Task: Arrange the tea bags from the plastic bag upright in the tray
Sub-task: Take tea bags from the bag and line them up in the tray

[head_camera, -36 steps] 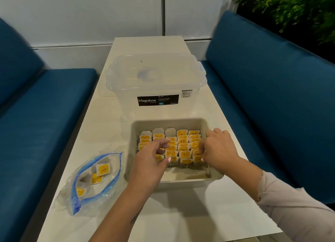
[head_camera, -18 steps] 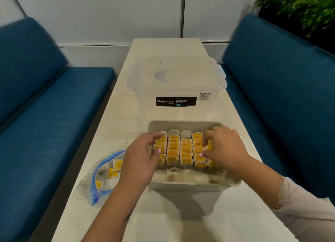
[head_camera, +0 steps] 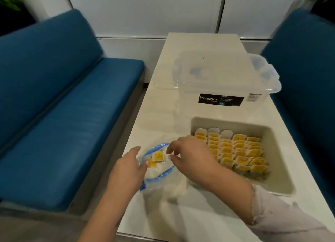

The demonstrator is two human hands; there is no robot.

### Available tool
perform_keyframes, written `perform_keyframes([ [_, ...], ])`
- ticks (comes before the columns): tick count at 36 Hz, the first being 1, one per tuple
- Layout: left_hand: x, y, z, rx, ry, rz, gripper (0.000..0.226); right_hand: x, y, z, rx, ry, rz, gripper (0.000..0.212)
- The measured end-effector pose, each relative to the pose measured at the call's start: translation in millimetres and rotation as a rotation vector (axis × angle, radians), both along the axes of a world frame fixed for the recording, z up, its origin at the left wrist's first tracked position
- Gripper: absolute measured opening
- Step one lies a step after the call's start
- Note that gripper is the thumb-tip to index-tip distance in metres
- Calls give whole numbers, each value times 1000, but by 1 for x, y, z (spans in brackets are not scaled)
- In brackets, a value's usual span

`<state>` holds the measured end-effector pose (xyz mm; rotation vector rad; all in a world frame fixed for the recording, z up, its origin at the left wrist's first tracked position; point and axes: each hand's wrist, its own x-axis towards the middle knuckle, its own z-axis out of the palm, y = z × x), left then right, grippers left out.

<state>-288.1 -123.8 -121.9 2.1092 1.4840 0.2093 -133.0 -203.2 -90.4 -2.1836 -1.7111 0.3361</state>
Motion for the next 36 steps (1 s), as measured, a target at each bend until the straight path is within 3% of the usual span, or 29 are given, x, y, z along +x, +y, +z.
perform_keyframes([
  [3,-4,9,-2,-18,-1,-9,37,-17,12,-13,-81,22,10,30],
  [10,-14,17,1,60,-30,-91,21,-44,36,-36,-261,-147,174,36],
  [16,-16,20,2,21,-31,-135,32,-55,66,-57,-561,-116,121,38],
  [22,-17,24,2,-30,3,-158,39,-62,73,-70,-541,-49,71,27],
  [27,-18,27,4,-36,-3,-175,40,-65,94,-65,-808,-83,39,50],
  [31,-16,28,6,-28,9,-181,39,-68,88,-64,-783,-154,58,57],
  [36,-17,30,5,1,14,-192,36,-64,77,-66,-589,-133,57,39],
])
